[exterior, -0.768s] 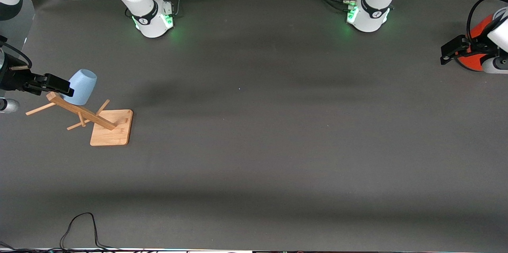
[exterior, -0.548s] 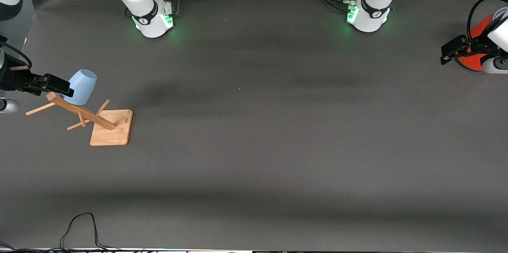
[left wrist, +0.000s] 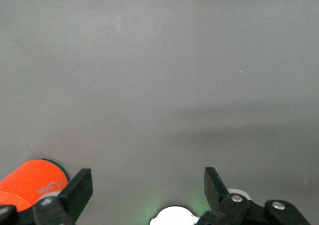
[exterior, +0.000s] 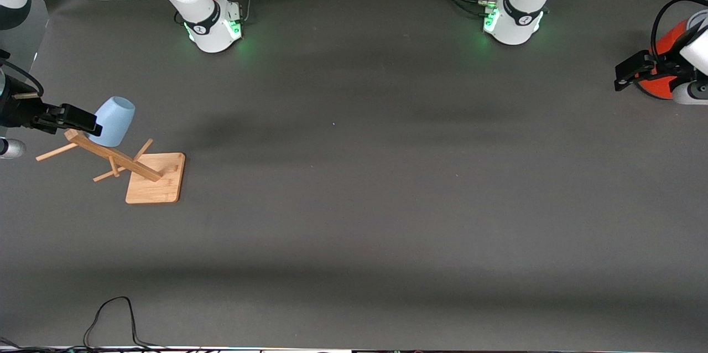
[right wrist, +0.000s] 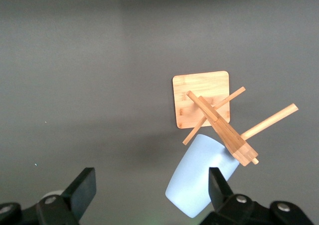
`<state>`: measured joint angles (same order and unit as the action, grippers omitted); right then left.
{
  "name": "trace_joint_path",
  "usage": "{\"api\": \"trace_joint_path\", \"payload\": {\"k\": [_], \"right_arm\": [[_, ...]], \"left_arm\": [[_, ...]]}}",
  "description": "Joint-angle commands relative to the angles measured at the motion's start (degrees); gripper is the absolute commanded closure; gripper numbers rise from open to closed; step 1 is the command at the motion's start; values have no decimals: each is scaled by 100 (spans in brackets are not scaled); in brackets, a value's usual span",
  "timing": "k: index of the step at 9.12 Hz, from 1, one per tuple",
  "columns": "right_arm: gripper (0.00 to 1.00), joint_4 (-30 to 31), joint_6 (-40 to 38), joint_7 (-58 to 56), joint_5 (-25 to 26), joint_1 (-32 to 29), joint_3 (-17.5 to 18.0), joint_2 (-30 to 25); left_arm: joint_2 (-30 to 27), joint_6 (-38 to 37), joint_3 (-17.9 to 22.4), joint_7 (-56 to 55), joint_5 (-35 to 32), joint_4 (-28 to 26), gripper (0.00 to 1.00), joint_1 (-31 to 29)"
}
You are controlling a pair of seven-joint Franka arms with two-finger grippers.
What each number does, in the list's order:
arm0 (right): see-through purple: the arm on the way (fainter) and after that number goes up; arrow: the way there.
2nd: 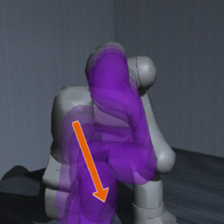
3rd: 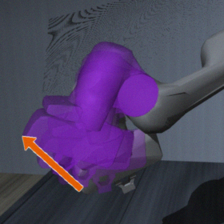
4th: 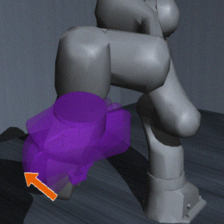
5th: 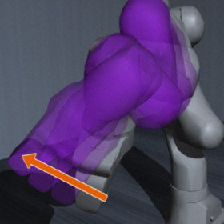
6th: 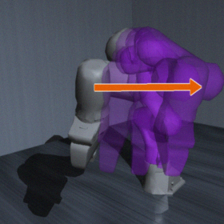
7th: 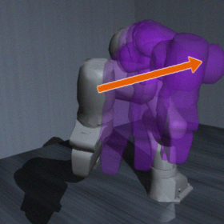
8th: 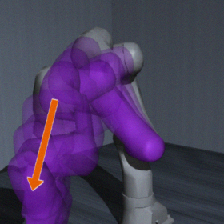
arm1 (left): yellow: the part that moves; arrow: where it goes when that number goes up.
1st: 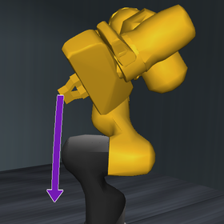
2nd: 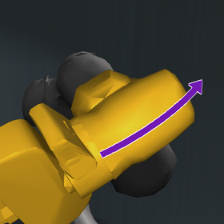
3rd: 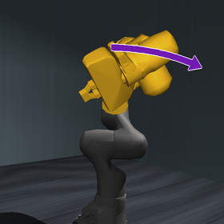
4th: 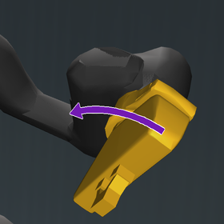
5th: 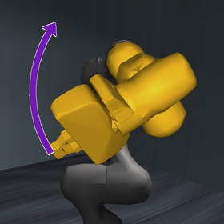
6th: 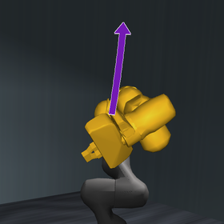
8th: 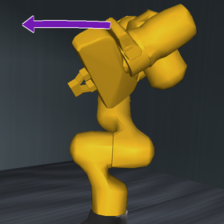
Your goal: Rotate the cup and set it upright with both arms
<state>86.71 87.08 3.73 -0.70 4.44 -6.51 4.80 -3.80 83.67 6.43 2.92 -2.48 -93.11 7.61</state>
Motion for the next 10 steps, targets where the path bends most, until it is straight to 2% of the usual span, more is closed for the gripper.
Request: {"api": "trace_joint_path", "payload": {"k": [1,3,5,10], "right_arm": [[0,501,10,-65,44,92,-331,-459],[0,916,2,-91,88,92,-674,-900],[0,1268,-42,31,88,92,-728,-1252],[0,1365,-245,3375,79,145,-720,-1218]], "left_arm": [[116,-158,61,60,3,162,0,74],[221,-324,69,60,2,127,0,56],[563,-403,69,77,-24,135,0,56],[1126,-405,69,60,-33,118,0,56]]}}
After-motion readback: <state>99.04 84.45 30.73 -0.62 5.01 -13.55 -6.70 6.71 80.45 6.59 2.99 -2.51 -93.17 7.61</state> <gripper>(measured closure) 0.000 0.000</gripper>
